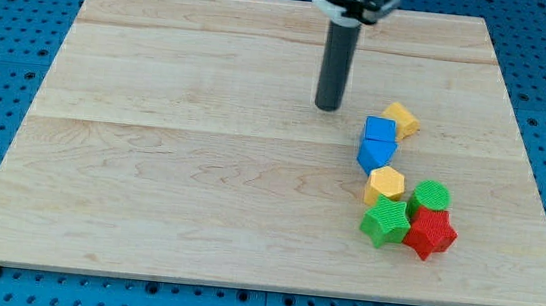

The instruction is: Push the blue blocks slightly down

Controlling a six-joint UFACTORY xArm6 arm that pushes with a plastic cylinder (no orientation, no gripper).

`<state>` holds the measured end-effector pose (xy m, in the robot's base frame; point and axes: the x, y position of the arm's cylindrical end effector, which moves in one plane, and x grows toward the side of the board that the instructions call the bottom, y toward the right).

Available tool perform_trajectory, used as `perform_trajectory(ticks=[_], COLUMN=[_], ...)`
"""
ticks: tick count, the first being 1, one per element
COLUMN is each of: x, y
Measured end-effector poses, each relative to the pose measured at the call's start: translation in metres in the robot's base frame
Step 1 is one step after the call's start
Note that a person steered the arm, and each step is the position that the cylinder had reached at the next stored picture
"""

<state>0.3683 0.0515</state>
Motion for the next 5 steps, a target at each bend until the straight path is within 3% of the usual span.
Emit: perform_trajectory(ticks=[1,2,3,5], x=[-0.075,-0.105,-0.101,-0.034], y=[0.007,0.017,0.041,0.079])
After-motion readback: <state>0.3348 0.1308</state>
